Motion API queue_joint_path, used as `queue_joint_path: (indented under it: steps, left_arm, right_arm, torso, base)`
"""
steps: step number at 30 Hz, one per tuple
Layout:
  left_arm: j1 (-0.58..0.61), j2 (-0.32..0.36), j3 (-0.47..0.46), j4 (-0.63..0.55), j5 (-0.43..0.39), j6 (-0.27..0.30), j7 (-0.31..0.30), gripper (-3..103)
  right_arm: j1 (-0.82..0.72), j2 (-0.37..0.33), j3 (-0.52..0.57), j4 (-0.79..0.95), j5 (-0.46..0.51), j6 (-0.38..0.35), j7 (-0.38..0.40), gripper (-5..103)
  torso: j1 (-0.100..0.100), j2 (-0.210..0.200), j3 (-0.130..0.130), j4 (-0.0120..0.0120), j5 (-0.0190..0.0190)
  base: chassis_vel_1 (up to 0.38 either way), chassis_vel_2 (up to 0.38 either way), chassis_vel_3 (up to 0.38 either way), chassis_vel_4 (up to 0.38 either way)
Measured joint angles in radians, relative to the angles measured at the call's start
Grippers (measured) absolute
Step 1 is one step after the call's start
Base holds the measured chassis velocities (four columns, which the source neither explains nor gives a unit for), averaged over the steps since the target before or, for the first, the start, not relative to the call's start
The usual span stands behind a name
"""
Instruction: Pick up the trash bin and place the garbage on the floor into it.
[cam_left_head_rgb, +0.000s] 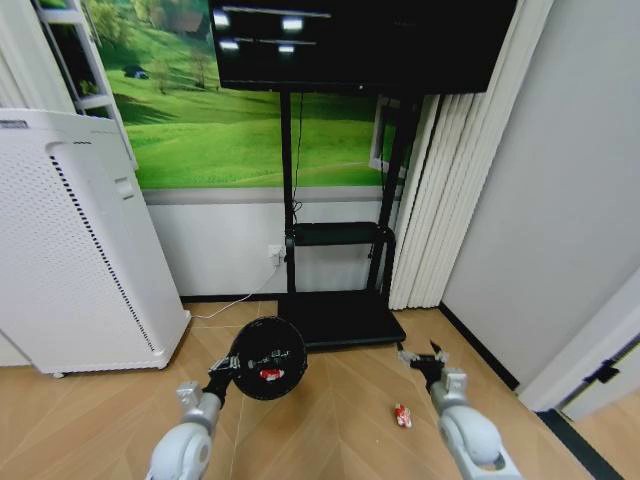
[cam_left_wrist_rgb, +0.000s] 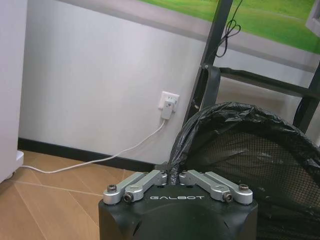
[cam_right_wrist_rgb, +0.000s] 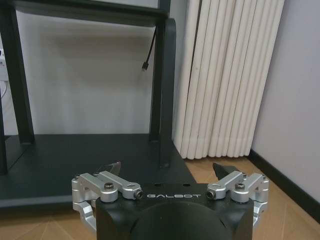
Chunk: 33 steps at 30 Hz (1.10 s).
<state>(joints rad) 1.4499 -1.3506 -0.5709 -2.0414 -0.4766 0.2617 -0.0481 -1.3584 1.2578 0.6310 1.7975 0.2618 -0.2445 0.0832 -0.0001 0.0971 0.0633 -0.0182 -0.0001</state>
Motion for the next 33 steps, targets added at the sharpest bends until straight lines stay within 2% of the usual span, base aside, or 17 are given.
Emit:
queue_joint_path:
  steps: [7, 15, 22, 23, 24, 26, 29, 31, 33]
  left_arm:
    - [0.005, -0.009, -0.009, -0.019, -0.002, 0.004, -0.002, 4]
    - [-0.01, -0.004, -0.007, -0.001, -0.007, 0.002, -0.003, 4]
    - [-0.038, -0.029, 0.011, 0.035, -0.006, -0.009, -0.005, 4]
    - [-0.039, -0.031, 0.012, 0.035, -0.008, -0.009, -0.006, 4]
    - [-0.039, -0.031, 0.012, 0.035, -0.008, -0.009, -0.006, 4]
    - [-0.041, -0.03, 0.007, 0.034, -0.012, -0.009, -0.008, 4]
    - [-0.042, -0.03, 0.004, 0.034, -0.012, -0.009, -0.007, 4]
    - [-0.049, -0.034, -0.003, 0.037, -0.017, -0.01, -0.007, 4]
    - [-0.051, -0.035, -0.002, 0.037, -0.019, -0.01, -0.008, 4]
  right_arm:
    - [-0.001, 0.002, 0.0, -0.029, -0.003, 0.024, -0.025, 100]
    - [0.002, 0.003, -0.012, -0.034, 0.0, 0.024, -0.033, 100]
    - [0.035, 0.0, -0.05, -0.121, -0.019, 0.042, -0.069, 100]
    - [0.04, -0.002, -0.059, -0.155, -0.019, 0.018, -0.107, 100]
    - [0.04, -0.002, -0.059, -0.155, -0.019, 0.018, -0.107, 100]
    - [0.061, -0.001, -0.078, -0.263, 0.009, -0.033, -0.18, 100]
    - [0.074, 0.006, -0.085, -0.299, 0.044, -0.057, -0.186, 100]
    - [0.103, 0.025, -0.104, -0.365, 0.17, -0.169, -0.187, 100]
    - [0.105, 0.028, -0.107, -0.369, 0.186, -0.189, -0.187, 100]
  torso:
    - [0.0, 0.0, 0.0, 0.0002, 0.0]
    - [0.0, 0.0, 0.0, -0.0001, 0.0003]
    - [0.0, 0.0, 0.0, -0.0003, 0.0]
    - [0.0, 0.0, 0.0, -0.0003, 0.0002]
    - [0.0, 0.0, 0.0, -0.0003, 0.0002]
    - [0.0, 0.0, 0.0, 0.0, 0.0]
    - [0.0, 0.0, 0.0, 0.0001, 0.0004]
    - [0.0, 0.0, 0.0, 0.0004, 0.0003]
    - [0.0, 0.0, 0.0, 0.0005, 0.0001]
  base:
    - [-0.038, -0.041, 0.043, 0.035]
    - [-0.191, -0.187, 0.162, 0.181]
    - [-0.168, -0.175, 0.159, 0.153]
    - [0.0, 0.0, 0.0, 0.0]
    - [0.0, 0.0, 0.0, 0.0]
    - [0.047, 0.023, -0.014, -0.022]
    - [0.094, 0.053, -0.051, -0.043]
    - [0.057, 0.032, -0.032, -0.032]
    - [0.026, 0.011, -0.011, -0.017]
